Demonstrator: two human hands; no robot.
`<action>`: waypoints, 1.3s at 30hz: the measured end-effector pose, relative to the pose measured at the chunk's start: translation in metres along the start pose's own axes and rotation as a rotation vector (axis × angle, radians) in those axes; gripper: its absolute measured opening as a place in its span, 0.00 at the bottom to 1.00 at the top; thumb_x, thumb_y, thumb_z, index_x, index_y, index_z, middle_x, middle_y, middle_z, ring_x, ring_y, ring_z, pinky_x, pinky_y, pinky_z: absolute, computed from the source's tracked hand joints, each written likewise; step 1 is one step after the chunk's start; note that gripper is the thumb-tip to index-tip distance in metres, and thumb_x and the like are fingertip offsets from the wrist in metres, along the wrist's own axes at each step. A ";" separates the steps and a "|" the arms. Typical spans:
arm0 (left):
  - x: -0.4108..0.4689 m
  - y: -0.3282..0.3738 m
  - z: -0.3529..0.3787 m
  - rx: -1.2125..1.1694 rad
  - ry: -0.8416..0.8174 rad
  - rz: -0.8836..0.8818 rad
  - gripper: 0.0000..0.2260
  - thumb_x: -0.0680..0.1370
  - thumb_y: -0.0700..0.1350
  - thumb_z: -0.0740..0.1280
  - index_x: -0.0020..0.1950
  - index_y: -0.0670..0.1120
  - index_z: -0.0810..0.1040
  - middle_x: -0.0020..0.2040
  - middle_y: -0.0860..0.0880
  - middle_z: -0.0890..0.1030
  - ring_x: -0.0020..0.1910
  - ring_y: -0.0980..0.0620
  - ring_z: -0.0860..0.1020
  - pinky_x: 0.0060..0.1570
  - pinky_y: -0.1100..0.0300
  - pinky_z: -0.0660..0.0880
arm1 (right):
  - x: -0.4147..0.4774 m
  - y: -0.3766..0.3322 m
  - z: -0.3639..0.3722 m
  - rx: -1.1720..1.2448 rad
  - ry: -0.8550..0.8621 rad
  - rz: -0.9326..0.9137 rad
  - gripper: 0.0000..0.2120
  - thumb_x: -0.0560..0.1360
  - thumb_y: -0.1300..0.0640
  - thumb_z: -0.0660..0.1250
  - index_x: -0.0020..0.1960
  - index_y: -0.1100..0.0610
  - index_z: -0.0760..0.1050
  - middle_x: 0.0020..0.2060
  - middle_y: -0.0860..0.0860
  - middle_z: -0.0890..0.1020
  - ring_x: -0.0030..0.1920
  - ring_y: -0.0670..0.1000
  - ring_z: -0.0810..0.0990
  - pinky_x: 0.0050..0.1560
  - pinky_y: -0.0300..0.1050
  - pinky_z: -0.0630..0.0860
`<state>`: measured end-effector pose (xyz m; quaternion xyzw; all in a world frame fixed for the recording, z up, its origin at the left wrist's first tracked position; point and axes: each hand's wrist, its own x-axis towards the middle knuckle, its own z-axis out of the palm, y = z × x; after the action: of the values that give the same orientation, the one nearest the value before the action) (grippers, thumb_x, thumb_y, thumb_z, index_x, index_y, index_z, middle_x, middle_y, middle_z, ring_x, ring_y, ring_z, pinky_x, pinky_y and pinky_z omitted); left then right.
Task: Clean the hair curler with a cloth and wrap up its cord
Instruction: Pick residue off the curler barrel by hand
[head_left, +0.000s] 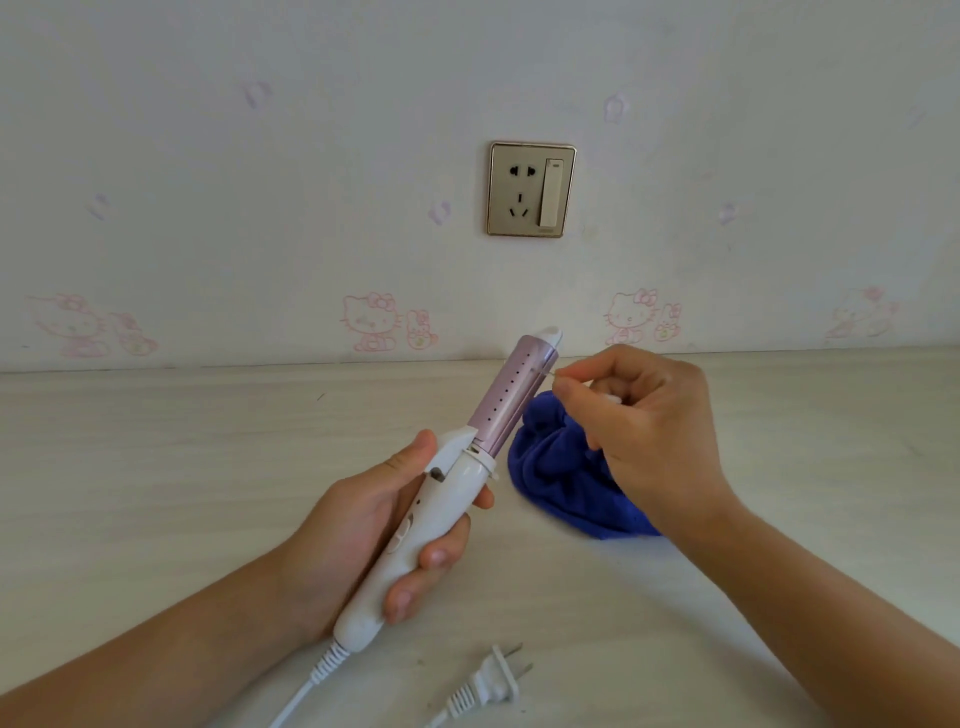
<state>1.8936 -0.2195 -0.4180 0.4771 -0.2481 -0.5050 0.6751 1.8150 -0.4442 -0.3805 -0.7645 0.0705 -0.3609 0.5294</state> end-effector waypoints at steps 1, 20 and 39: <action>0.000 0.000 -0.001 -0.016 -0.005 0.003 0.28 0.79 0.65 0.58 0.56 0.41 0.81 0.32 0.43 0.69 0.18 0.52 0.70 0.19 0.63 0.68 | -0.004 0.001 0.003 0.021 -0.040 0.001 0.11 0.74 0.67 0.73 0.36 0.54 0.83 0.21 0.48 0.73 0.23 0.47 0.69 0.27 0.38 0.71; -0.003 0.000 -0.004 -0.100 -0.035 0.017 0.28 0.80 0.63 0.57 0.57 0.39 0.78 0.30 0.43 0.69 0.17 0.52 0.70 0.19 0.64 0.67 | -0.031 -0.003 0.024 0.104 -0.287 0.014 0.04 0.71 0.58 0.74 0.38 0.53 0.82 0.20 0.46 0.73 0.22 0.45 0.66 0.26 0.36 0.67; -0.003 -0.001 0.002 -0.091 0.005 0.034 0.28 0.79 0.64 0.58 0.55 0.39 0.79 0.30 0.43 0.69 0.16 0.51 0.70 0.19 0.64 0.68 | -0.026 -0.005 0.021 0.052 -0.184 -0.004 0.09 0.76 0.66 0.73 0.42 0.54 0.85 0.24 0.54 0.78 0.23 0.53 0.72 0.24 0.45 0.72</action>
<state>1.8905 -0.2180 -0.4175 0.4429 -0.2310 -0.5032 0.7052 1.8072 -0.4134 -0.3924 -0.7805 0.0104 -0.2920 0.5527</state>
